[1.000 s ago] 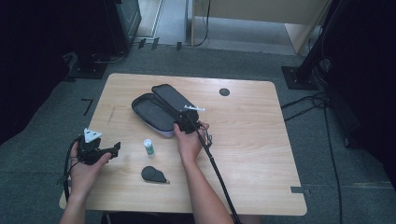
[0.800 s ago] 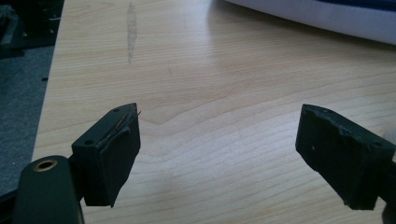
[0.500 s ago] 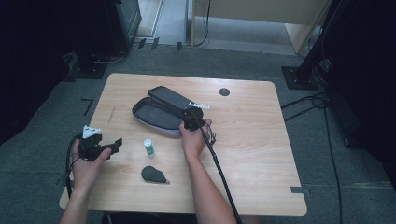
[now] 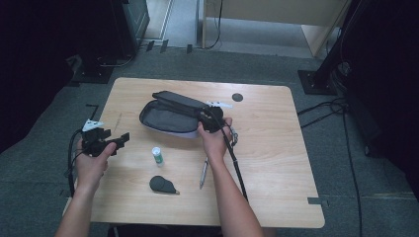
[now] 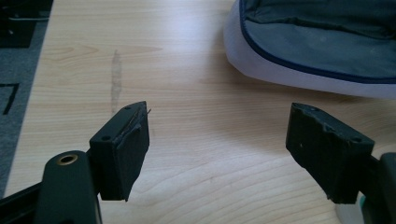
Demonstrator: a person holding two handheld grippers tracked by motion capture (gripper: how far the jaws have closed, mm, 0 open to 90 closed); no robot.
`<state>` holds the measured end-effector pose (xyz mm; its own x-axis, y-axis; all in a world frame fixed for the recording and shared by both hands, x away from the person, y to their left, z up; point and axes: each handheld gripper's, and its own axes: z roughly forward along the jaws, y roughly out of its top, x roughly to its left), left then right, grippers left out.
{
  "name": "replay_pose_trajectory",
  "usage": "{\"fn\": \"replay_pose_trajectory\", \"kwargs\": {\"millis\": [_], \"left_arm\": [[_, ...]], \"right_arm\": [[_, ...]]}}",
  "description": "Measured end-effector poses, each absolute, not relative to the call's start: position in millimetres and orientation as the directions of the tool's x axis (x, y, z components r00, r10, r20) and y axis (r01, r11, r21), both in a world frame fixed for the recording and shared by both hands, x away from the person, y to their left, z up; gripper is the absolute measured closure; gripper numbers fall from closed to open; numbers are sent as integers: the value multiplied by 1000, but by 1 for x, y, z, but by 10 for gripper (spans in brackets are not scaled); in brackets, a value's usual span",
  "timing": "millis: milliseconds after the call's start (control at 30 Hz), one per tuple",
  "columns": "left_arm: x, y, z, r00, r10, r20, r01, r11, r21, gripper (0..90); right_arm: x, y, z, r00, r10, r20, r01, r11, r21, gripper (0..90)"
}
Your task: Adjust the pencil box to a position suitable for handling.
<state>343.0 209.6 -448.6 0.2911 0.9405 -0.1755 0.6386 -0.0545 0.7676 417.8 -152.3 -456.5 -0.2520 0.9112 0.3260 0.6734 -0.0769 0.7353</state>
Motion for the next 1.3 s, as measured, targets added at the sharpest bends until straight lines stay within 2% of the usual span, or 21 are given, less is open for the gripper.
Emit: {"fn": "replay_pose_trajectory", "kwargs": {"millis": [267,500,767,1100,1267,1300], "left_arm": [[340,203,-455,302,939,-163,649,-78,757,219],[334,203,-456,301,941,-151,648,-86,757,219],[318,204,-459,306,941,-142,648,-97,756,220],[294,204,-468,306,944,-122,649,-114,752,220],[282,206,-480,303,949,-89,655,-140,742,220],[280,208,-484,297,950,-96,664,-133,736,220]], "right_arm": [[417,-191,-439,-338,895,290,656,3,755,891],[418,-215,-438,-368,887,278,648,30,761,891],[417,-254,-452,-394,876,279,640,43,767,890],[421,-277,-476,-376,878,297,670,36,742,890],[425,-280,-483,-407,861,306,679,61,732,890],[426,-279,-487,-440,852,283,670,102,736,890]]}}
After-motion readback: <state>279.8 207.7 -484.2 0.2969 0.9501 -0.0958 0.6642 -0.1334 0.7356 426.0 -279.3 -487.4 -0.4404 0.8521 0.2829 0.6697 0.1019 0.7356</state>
